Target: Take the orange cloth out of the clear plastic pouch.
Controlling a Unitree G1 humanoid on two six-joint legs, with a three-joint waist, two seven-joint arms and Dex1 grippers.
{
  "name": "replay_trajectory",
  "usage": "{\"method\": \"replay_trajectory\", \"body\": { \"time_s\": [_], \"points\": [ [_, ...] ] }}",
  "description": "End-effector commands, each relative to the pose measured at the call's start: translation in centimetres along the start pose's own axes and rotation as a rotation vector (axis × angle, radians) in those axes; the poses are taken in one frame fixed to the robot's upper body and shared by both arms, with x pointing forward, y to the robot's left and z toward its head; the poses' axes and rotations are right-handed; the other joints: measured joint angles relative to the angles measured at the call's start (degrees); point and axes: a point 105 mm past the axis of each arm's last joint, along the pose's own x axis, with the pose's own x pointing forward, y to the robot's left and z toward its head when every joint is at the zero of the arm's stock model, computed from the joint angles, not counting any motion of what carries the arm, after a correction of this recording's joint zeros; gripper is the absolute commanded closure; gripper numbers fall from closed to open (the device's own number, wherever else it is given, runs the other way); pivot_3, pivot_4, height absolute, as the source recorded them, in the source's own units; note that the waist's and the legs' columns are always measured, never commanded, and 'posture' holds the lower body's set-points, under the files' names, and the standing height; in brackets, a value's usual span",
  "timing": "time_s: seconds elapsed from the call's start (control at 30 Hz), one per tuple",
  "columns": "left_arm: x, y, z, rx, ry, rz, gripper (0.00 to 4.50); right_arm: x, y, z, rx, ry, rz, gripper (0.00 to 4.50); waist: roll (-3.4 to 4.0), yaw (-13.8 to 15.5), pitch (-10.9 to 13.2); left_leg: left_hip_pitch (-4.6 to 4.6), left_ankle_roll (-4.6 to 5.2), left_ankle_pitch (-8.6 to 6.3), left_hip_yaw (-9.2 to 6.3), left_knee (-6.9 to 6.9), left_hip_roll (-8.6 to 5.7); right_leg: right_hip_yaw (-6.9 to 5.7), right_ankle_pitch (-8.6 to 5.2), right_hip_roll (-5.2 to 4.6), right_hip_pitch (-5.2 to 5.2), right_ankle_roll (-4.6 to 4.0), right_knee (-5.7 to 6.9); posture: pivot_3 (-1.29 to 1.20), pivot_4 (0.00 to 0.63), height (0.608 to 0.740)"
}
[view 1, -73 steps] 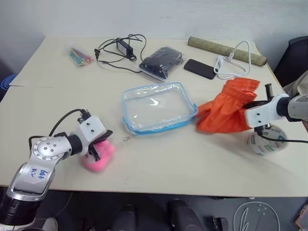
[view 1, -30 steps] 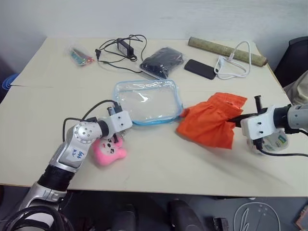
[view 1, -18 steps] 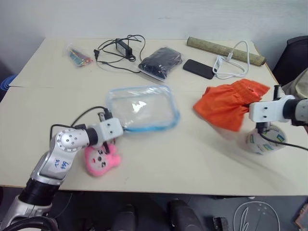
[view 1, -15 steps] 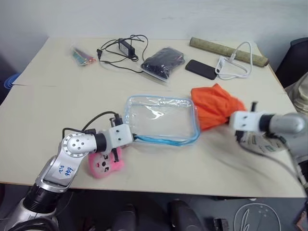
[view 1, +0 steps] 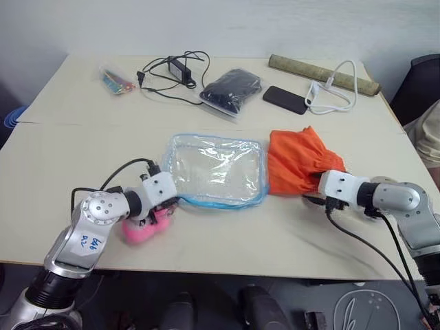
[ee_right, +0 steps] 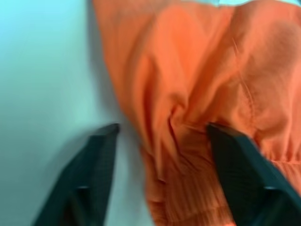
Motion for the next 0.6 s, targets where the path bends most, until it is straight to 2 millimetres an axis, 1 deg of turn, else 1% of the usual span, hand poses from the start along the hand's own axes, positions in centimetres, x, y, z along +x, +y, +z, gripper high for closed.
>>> {"method": "replay_trajectory", "body": {
  "time_s": [0.03, 0.07, 0.1, 0.17, 0.2, 0.23, 0.27, 0.33, 0.4, 0.47, 0.6],
  "points": [
    [-1.9, 1.6, 1.3, -0.13, -0.091, 0.049, 1.68, -3.7, -1.8, 1.5, 0.122, -0.074, -0.008, 0.16, 0.0, 0.11, 0.0, 0.0, 0.0, 0.0, 0.0, 0.0, -0.01, 0.0, 0.0, -0.01, 0.0, 0.0, 0.0, 0.0, 0.15, 0.74],
    [-2.7, 2.0, 1.6, -0.193, -0.128, 0.044, 1.34, -4.8, -2.0, 1.6, 0.173, -0.081, 0.007, 0.0, 0.01, 0.21, 0.01, -0.03, 0.0, 0.0, -0.02, -0.01, 0.0, -0.03, 0.0, -0.01, 0.0, 0.0, -0.02, 0.0, 0.15, 0.74],
    [-3.8, 2.5, 2.0, -0.257, -0.174, 0.037, 1.07, -6.2, -2.4, 1.5, 0.23, -0.083, 0.019, 0.0, 0.01, 0.31, 0.01, -0.05, 0.01, 0.0, -0.03, -0.01, 0.0, -0.05, 0.0, -0.02, 0.0, 0.0, -0.02, 0.0, 0.15, 0.74],
    [-5.7, 3.2, 2.3, -0.327, -0.231, 0.016, 1.07, -8.3, -2.9, 0.8, 0.346, -0.068, 0.027, 0.0, 0.01, 0.36, 0.01, -0.09, 0.01, -0.01, -0.08, -0.01, 0.01, -0.11, 0.0, -0.01, 0.0, 0.0, -0.06, 0.0, 0.15, 0.74],
    [-7.0, 3.6, 2.2, -0.351, -0.242, 0.002, 1.07, -9.4, -3.3, 0.3, 0.409, -0.067, 0.012, 0.0, 0.01, 0.34, 0.01, -0.05, 0.02, -0.01, -0.09, -0.02, 0.02, -0.12, 0.0, -0.01, 0.03, 0.0, -0.08, 0.0, 0.15, 0.74],
    [-7.9, 3.9, 2.1, -0.365, -0.247, -0.008, 1.07, -10.1, -3.6, -0.1, 0.448, -0.069, 0.001, 0.0, -0.03, 0.26, 0.02, -0.01, 0.02, -0.01, -0.11, -0.04, 0.03, -0.12, 0.0, 0.0, 0.07, 0.0, -0.09, 0.0, 0.15, 0.74],
    [-9.2, 4.4, 1.8, -0.366, -0.256, -0.012, 1.07, -11.1, -4.0, -0.8, 0.524, -0.064, -0.022, 0.0, -0.06, 0.16, 0.02, 0.02, 0.03, -0.02, -0.15, -0.05, 0.06, -0.15, 0.0, 0.05, 0.09, 0.0, -0.11, 0.0, 0.15, 0.74],
    [-11.0, 5.2, 1.3, -0.377, -0.259, -0.014, 1.07, -12.4, -4.3, -1.5, 0.625, -0.064, -0.042, 0.0, -0.06, 0.02, 0.02, 0.09, 0.03, -0.02, -0.17, -0.13, 0.05, -0.15, 0.0, 0.04, 0.13, -0.01, -0.16, 0.0, 0.15, 0.74],
    [-13.8, 6.2, 0.4, -0.397, -0.235, -0.023, 1.07, -14.3, -4.0, -2.8, 0.725, -0.058, -0.045, 0.0, -0.05, 0.02, 0.04, 0.09, 0.03, -0.02, -0.15, -0.14, 0.0, -0.14, -0.01, 0.0, 0.13, -0.01, -0.18, 0.0, 0.15, 0.74],
    [-15.2, 6.7, -0.1, -0.387, -0.207, -0.031, 1.07, -15.2, -3.7, -3.6, 0.777, -0.058, -0.058, 0.0, -0.04, -0.05, 0.04, 0.07, 0.03, -0.02, -0.15, -0.22, -0.01, -0.15, -0.02, 0.01, 0.11, -0.03, -0.26, 0.0, 0.15, 0.74],
    [-16.2, 7.3, -0.9, -0.326, -0.15, -0.026, 1.07, -15.2, -3.0, -4.4, 0.821, -0.068, -0.072, 0.0, 0.0, -0.16, 0.05, 0.09, 0.05, -0.03, -0.06, -0.31, -0.06, -0.1, -0.02, -0.08, 0.13, -0.03, -0.4, 0.0, 0.15, 0.74]
  ]
}}
